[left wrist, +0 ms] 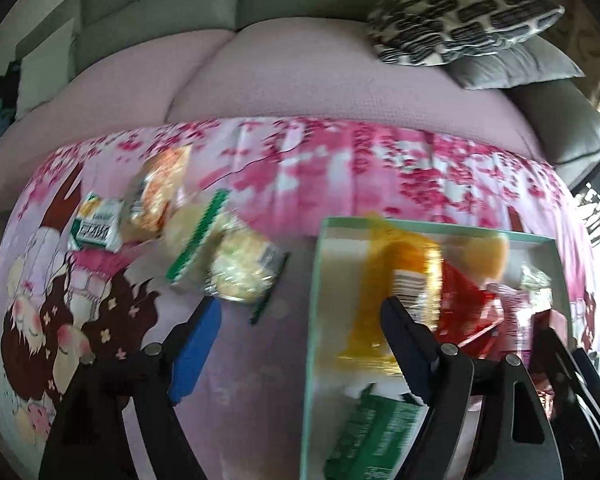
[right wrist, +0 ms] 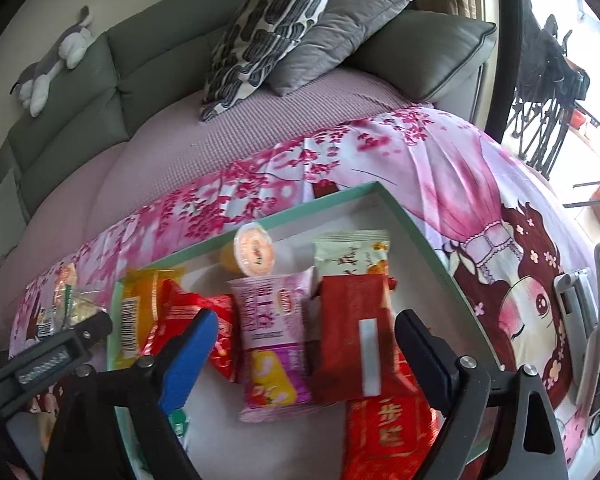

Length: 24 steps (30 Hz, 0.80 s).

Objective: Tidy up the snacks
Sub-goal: 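Open both tools to release the red packet and red box in the tray, then withdraw both open tools from the tray toward the remaining snacks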

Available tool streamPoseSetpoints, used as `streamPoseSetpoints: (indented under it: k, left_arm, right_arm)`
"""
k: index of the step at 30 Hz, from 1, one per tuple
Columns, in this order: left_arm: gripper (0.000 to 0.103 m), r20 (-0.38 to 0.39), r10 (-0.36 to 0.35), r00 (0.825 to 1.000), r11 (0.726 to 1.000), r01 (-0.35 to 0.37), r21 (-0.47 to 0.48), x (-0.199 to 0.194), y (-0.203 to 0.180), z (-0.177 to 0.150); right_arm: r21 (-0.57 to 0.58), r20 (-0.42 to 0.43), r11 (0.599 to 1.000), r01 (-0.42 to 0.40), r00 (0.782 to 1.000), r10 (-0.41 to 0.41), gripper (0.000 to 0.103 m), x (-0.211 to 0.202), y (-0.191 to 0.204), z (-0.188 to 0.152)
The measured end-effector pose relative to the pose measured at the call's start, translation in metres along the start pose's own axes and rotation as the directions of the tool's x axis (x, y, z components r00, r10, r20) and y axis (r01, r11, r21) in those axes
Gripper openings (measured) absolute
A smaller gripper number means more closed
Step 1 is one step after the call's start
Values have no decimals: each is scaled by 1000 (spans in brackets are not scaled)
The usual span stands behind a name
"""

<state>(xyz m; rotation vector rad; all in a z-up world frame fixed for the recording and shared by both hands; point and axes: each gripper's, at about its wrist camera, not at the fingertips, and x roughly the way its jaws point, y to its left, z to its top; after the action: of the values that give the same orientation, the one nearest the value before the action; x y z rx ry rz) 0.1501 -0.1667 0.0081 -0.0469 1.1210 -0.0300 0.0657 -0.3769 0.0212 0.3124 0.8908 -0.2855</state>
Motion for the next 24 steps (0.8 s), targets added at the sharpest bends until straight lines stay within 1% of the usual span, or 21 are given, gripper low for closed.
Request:
streamPoseSetpoints:
  k: [1, 2, 5, 10, 11, 12, 13, 14, 18, 20, 24]
  left_arm:
    - [82, 0, 8, 1000, 1000, -8, -4, 1, 2, -1]
    - [82, 2, 15, 1000, 1000, -15, -6, 1, 4, -2]
    - [82, 5, 26, 1000, 1000, -26, -7, 2, 10, -4]
    - [83, 1, 36, 999, 999, -36, -10, 3, 17, -5]
    - [84, 0, 36, 999, 999, -36, -12, 4, 18, -6]
    - [94, -1, 33, 999, 999, -33, -12, 4, 18, -6]
    - [97, 0, 28, 1000, 1000, -28, -9, 5, 19, -6]
    - [98, 2, 24, 1000, 1000, -24, -6, 5, 19, -7]
    - [98, -2, 11, 1000, 1000, -11, 2, 7, 21, -9]
    - [98, -3, 9, 1000, 1000, -9, 1, 8, 24, -10]
    - [98, 4, 9, 1000, 1000, -9, 1, 7, 36, -13]
  right_arm:
    - [-4, 0, 1000, -1, 1000, 1, 101, -2, 3, -1]
    - [-7, 0, 1000, -5, 1000, 5, 102, -3, 6, -2]
    - [-17, -5, 1000, -16, 1000, 16, 103, -6, 13, -4]
    - [-27, -17, 1000, 13, 1000, -13, 103, -4, 19, -9]
    - [-27, -19, 999, 18, 1000, -18, 103, -4, 19, -9]
    - [-24, -21, 999, 23, 1000, -23, 103, -3, 18, -9]
    - [-16, -22, 1000, 26, 999, -26, 103, -3, 17, -9]
    - [-11, -24, 1000, 27, 999, -27, 103, -3, 16, -9]
    - [2, -31, 999, 32, 999, -32, 103, -1, 15, -9]
    - [7, -34, 1000, 21, 999, -21, 103, -2, 16, -9]
    - [-10, -25, 1000, 22, 999, -22, 103, -5, 23, -8]
